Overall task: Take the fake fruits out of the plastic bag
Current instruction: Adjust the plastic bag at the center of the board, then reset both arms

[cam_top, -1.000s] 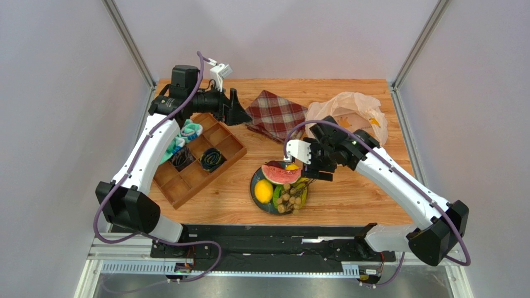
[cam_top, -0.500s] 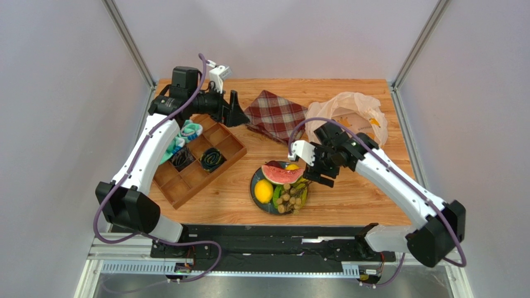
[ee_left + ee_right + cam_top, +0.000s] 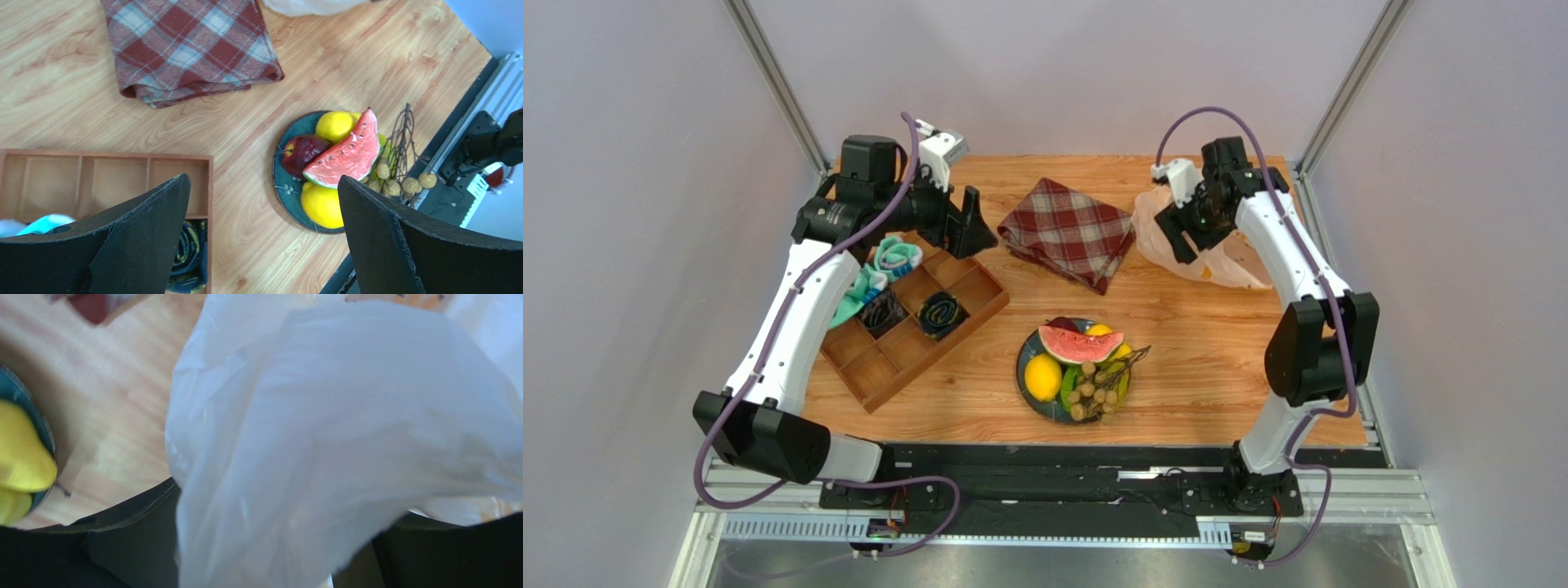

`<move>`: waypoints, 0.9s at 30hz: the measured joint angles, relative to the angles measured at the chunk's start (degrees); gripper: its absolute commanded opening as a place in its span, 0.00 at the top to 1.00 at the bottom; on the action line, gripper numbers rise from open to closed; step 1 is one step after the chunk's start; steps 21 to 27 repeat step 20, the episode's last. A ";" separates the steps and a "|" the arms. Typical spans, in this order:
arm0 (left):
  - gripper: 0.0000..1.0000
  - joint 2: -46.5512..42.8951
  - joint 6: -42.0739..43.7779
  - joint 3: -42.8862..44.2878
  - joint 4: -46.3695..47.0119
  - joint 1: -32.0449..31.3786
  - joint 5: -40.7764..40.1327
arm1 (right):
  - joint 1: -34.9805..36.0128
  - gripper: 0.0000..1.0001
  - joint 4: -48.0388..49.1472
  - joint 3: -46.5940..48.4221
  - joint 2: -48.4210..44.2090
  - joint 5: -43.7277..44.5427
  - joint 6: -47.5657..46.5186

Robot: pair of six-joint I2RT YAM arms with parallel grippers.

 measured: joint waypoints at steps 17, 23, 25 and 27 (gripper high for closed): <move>0.01 -6.05 1.55 -11.02 1.49 5.25 -17.51 | 3.58 0.24 6.10 -24.24 -24.76 -1.27 13.46; 0.01 -6.05 1.55 -12.07 2.10 5.25 -18.84 | 3.45 0.24 5.09 -28.13 -24.94 -3.04 13.73; 0.01 -6.05 1.55 -12.07 2.10 5.25 -18.84 | 3.45 0.24 5.09 -28.13 -24.94 -3.04 13.73; 0.01 -6.05 1.55 -12.07 2.10 5.25 -18.84 | 3.45 0.24 5.09 -28.13 -24.94 -3.04 13.73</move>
